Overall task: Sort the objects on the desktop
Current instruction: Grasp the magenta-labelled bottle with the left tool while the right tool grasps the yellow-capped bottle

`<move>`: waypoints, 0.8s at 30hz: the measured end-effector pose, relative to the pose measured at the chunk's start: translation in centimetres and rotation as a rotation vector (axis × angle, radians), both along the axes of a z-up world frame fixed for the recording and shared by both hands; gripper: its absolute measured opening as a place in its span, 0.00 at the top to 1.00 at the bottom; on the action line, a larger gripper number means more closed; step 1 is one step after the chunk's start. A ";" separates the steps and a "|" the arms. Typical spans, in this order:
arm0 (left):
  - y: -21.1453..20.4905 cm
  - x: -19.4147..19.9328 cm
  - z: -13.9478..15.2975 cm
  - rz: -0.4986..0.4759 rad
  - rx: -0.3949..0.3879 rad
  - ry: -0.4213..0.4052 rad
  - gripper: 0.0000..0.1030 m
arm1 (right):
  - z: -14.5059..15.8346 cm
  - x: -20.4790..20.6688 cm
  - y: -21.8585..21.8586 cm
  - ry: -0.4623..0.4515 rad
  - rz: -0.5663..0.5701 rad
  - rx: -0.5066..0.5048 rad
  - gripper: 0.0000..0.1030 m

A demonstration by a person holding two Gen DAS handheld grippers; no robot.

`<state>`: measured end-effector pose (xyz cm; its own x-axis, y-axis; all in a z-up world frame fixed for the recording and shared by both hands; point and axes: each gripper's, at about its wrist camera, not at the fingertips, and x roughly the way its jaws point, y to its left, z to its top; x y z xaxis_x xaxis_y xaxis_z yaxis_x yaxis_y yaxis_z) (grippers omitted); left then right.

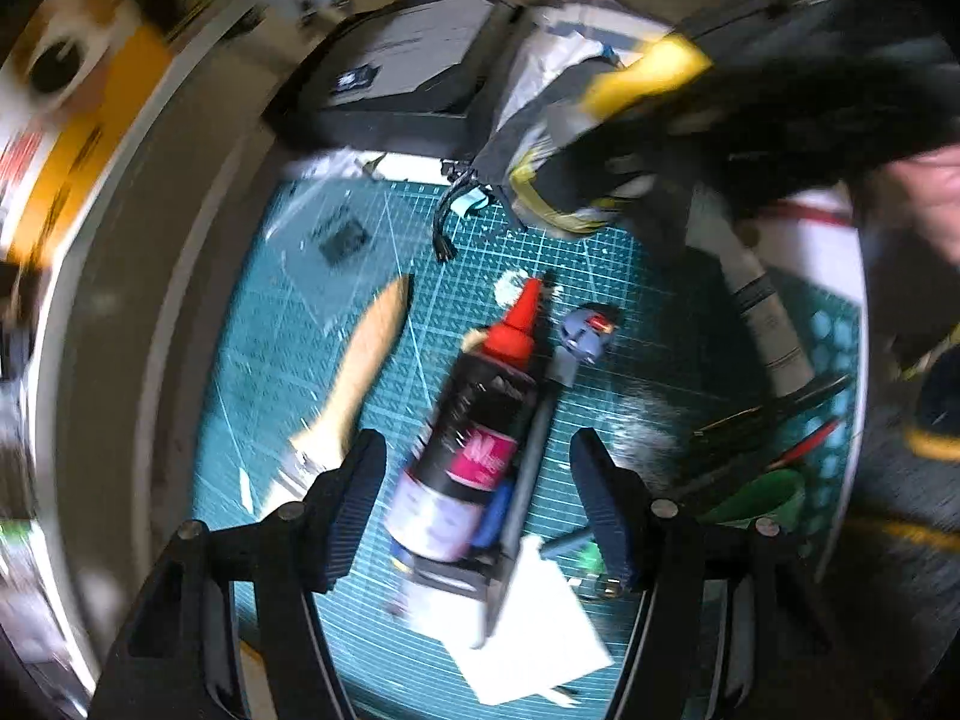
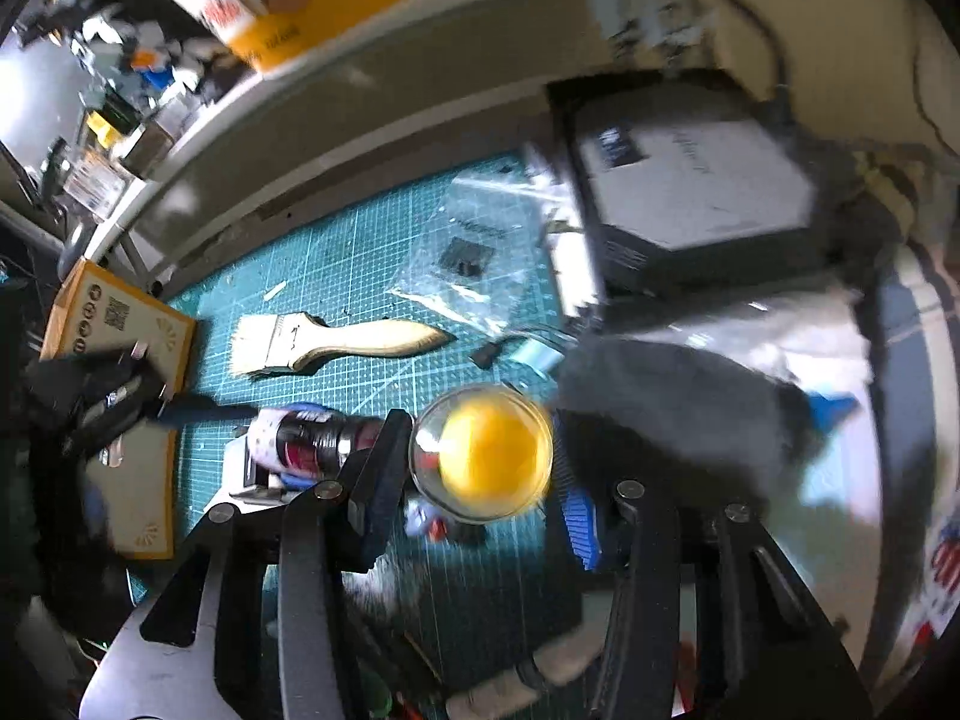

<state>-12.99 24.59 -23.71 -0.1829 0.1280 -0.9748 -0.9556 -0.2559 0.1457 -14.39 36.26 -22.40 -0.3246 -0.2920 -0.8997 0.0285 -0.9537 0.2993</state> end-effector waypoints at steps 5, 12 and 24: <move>0.8 -0.6 -1.9 -0.112 -0.050 -0.008 0.38 | 1.2 2.9 1.4 0.011 -0.058 -0.001 0.58; 0.2 0.1 -3.5 -0.246 -0.138 -0.025 0.51 | 2.2 5.6 1.7 0.024 -0.105 0.001 0.58; 0.1 0.0 -2.2 -0.235 -0.114 -0.023 0.59 | 3.6 8.8 1.8 0.033 -0.162 0.014 0.58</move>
<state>-13.03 24.68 -25.87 -0.1393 0.0532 -0.9888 -0.9903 -0.0098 0.1389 -5.55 38.03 -18.82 -0.3962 -0.2207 -0.8913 -0.1165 -0.9508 0.2872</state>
